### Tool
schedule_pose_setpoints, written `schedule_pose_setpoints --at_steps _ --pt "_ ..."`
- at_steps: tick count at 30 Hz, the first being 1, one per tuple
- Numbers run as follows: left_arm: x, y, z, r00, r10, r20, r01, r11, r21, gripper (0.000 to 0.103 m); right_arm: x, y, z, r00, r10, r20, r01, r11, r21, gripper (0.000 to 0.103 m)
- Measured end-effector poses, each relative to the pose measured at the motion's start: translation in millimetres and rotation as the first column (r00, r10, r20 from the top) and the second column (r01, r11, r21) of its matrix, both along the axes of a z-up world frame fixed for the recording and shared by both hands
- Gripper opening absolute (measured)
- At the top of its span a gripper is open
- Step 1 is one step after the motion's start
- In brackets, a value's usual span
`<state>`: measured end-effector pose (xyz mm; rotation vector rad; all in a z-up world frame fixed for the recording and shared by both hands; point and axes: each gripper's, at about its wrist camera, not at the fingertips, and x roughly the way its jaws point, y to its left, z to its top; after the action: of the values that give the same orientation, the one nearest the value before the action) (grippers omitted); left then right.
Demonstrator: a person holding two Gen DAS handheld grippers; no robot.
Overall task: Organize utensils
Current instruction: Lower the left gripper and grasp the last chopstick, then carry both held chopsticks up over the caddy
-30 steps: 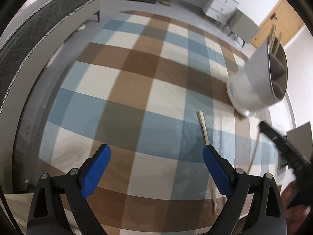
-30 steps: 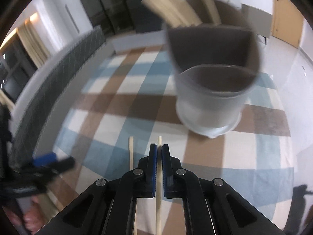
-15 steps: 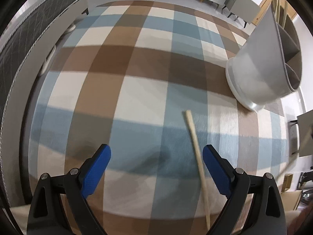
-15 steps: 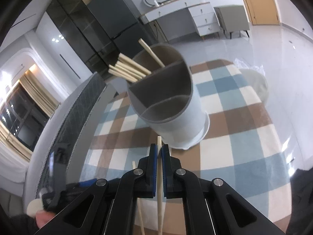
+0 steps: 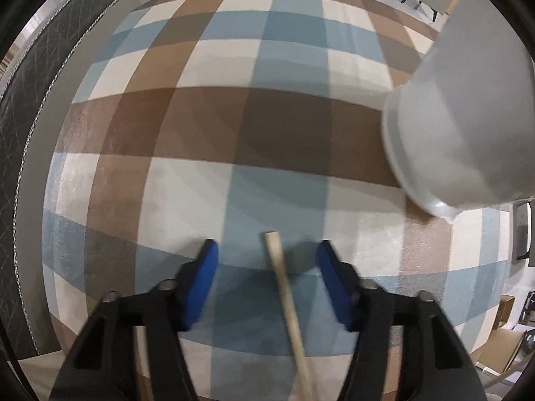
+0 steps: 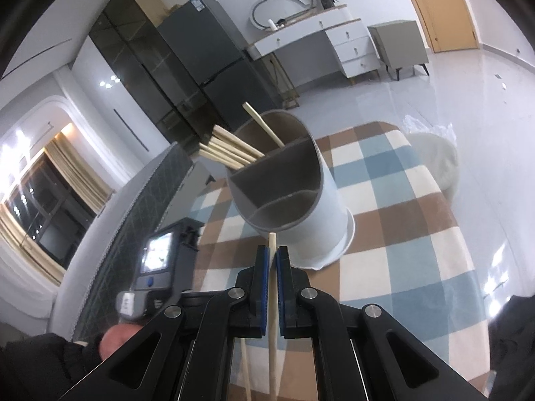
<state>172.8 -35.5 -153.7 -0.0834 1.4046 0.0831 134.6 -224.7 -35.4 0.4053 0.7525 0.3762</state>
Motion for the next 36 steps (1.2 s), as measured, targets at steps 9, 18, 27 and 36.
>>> schedule_pose_setpoints --at_steps 9,18,27,36 --pt "-9 -4 6 0.999 0.045 -0.007 -0.046 0.997 -0.063 0.002 -6 -13 3 0.999 -0.03 0.018 0.03 1.0 0.01 0.004" --pt "-61 23 79 0.951 0.12 0.284 -0.073 0.983 -0.171 0.002 -24 -12 11 0.998 -0.038 0.049 0.039 0.999 -0.021 0.004" --pt "-78 7 109 0.889 0.084 0.451 0.013 0.978 -0.207 0.002 -47 -2 13 0.995 -0.036 0.091 0.042 0.997 -0.072 0.004" --pt "-92 8 116 0.889 0.03 0.457 0.039 0.989 -0.142 0.001 -61 10 11 0.994 -0.031 0.1 0.043 0.992 -0.117 0.004"
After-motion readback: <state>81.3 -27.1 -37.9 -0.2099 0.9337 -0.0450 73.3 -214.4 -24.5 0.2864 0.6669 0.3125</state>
